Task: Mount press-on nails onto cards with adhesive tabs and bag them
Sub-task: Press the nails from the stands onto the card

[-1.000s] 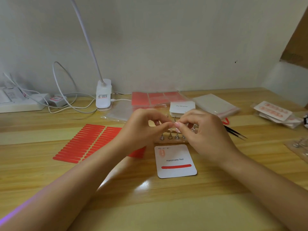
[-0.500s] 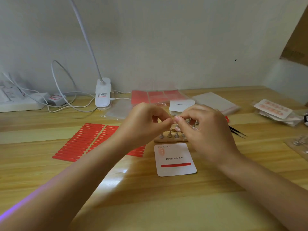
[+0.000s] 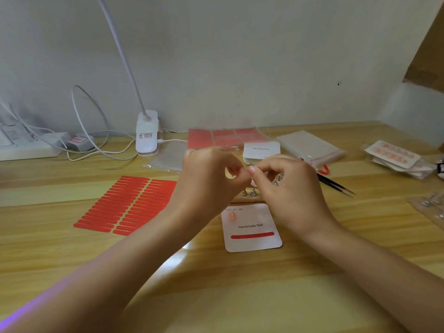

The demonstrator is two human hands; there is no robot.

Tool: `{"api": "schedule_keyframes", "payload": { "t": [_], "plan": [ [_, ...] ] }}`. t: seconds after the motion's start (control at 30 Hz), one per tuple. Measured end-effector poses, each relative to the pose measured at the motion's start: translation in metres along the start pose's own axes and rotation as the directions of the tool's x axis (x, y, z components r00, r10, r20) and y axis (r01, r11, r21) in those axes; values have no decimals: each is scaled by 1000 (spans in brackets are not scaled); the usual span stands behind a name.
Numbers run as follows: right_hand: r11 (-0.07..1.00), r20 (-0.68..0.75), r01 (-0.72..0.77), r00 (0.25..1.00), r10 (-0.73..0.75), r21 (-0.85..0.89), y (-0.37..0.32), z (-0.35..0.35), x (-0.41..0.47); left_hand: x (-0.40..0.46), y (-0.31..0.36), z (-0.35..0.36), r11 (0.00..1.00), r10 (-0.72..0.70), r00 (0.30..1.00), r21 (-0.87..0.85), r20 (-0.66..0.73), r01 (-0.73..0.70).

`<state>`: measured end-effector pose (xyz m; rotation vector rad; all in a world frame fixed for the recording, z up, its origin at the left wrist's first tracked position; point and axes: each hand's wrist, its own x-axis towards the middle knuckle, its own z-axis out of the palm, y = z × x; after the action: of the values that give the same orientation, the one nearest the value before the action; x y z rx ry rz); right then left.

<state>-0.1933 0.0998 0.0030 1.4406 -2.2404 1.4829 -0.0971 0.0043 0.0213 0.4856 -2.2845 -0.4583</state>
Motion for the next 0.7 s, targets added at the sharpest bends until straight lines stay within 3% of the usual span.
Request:
{"api": "schedule_keyframes", "payload": {
  "t": [0.17, 0.3, 0.43, 0.57, 0.7],
  "plan": [
    [998, -26, -21, 999, 23, 57, 0, 2, 0, 4, -1, -2, 984, -92, 995, -149, 36, 97],
    [998, -47, 40, 998, -38, 47, 1, 0, -3, 9, -16, -11, 973, -182, 983, -139, 27, 184],
    [996, -48, 79, 996, -77, 28, 1, -1, -4, 14, -28, -20, 915, -284, 940, -240, 190, 325],
    [995, -57, 100, 993, -99, 17, 3, 0, -3, 13, -19, -21, 875, -240, 916, -336, 322, 348],
    [989, -57, 147, 987, -149, -25, 5, 2, -4, 12, -15, -19, 899, -173, 912, -319, 372, 301]
  ]
}}
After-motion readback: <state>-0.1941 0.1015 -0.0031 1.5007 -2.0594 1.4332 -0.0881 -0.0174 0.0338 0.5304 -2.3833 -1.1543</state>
